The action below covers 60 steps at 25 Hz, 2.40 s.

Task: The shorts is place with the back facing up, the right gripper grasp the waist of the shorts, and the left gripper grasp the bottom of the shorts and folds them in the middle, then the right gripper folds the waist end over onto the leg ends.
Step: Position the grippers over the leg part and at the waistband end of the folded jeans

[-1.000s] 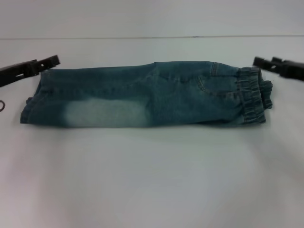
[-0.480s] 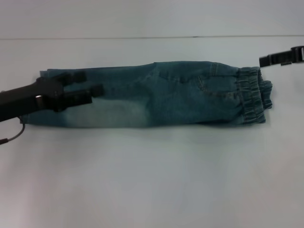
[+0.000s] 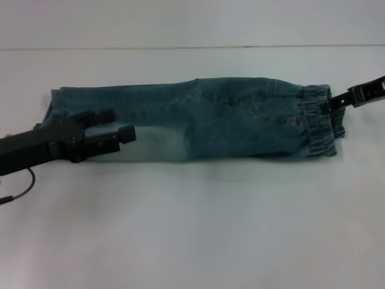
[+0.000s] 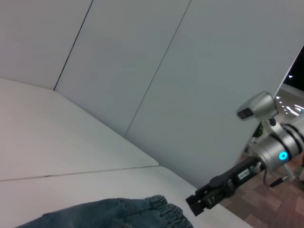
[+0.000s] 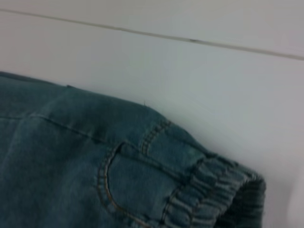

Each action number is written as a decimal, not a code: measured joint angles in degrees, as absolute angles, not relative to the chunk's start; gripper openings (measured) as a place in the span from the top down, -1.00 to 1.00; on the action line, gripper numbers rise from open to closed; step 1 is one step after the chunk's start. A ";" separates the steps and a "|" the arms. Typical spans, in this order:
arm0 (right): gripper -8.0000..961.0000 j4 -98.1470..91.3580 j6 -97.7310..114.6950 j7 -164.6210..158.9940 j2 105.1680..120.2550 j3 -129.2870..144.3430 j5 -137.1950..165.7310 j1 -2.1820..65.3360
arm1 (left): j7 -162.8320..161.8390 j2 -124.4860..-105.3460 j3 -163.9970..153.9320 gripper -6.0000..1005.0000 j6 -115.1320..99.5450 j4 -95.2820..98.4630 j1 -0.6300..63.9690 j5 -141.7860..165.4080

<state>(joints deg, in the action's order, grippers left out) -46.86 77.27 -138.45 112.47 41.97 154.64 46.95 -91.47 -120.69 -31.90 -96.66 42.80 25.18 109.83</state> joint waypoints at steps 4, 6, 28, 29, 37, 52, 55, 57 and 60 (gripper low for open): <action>-0.91 -42.87 73.07 -137.85 112.73 41.76 154.20 46.72 | -91.42 -120.98 -31.93 -0.86 -96.84 42.80 24.52 109.83; -0.91 -40.99 71.18 -137.38 112.81 41.55 153.40 46.62 | -91.41 -121.11 -32.25 -0.86 -97.24 42.80 24.29 109.83; -0.91 -39.38 73.45 -129.67 112.21 41.11 142.86 44.36 | -90.70 -122.28 -33.63 -0.85 -98.16 42.71 22.43 109.77; -0.91 -39.46 74.58 -129.53 111.95 41.09 142.37 44.36 | -90.70 -122.28 -33.57 -0.85 -98.16 42.71 22.41 109.77; -0.91 -42.97 77.44 -130.18 110.95 41.12 142.21 42.88 | -90.71 -122.25 -33.77 -0.85 -97.92 42.71 22.55 109.77; -0.91 -43.98 71.51 -130.24 113.26 41.98 142.69 41.31 | -90.77 -122.26 -33.75 -0.85 -97.81 41.53 23.55 109.77; -0.91 -43.42 69.93 -130.22 114.17 42.74 142.90 41.39 | -90.75 -122.19 -33.75 -0.85 -97.81 41.48 23.54 109.77; -0.91 -42.56 69.35 -130.21 114.56 43.38 142.91 41.63 | -90.74 -122.16 -33.75 -0.85 -97.77 41.48 23.45 109.77; -0.91 -41.77 69.16 -130.21 114.80 44.23 142.92 42.00 | -90.73 -122.16 -33.60 -0.85 -97.74 41.48 23.41 109.77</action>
